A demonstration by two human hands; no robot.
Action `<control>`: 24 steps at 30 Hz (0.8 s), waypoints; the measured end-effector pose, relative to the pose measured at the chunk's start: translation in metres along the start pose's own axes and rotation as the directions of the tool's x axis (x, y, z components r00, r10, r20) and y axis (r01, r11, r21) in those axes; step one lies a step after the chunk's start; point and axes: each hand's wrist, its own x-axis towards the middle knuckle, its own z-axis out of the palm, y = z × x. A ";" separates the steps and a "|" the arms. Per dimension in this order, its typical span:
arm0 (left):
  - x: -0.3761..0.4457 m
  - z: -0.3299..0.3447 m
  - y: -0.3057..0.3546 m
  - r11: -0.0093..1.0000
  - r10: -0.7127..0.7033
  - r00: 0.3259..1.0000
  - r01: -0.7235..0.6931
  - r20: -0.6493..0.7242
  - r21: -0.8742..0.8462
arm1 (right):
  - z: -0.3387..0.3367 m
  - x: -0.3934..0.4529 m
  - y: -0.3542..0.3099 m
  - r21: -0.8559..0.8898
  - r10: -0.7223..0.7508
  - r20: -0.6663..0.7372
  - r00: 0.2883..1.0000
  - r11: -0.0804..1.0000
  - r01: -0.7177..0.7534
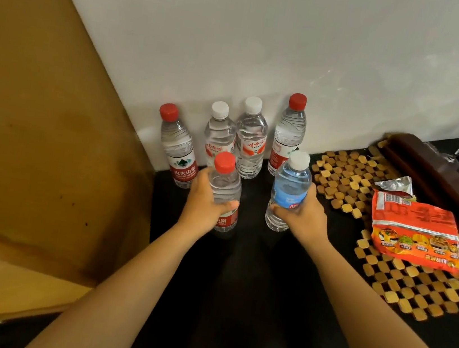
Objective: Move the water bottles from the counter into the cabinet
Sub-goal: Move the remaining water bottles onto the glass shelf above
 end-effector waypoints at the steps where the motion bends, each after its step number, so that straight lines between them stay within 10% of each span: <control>1: -0.011 -0.002 -0.001 1.000 -0.009 1.000 0.009 0.002 -0.003 | 0.003 -0.010 0.000 -0.001 -0.005 0.004 1.000 1.000 0.005; 15: -0.169 -0.092 -0.049 1.000 0.028 0.943 -0.026 0.331 -0.011 | 0.042 -0.170 -0.019 -0.005 0.004 0.094 0.996 1.000 -0.004; 24: -0.238 -0.224 -0.062 0.962 0.049 0.968 0.021 0.248 -0.272 | 0.099 -0.260 -0.107 0.059 -0.141 0.153 0.978 0.989 0.134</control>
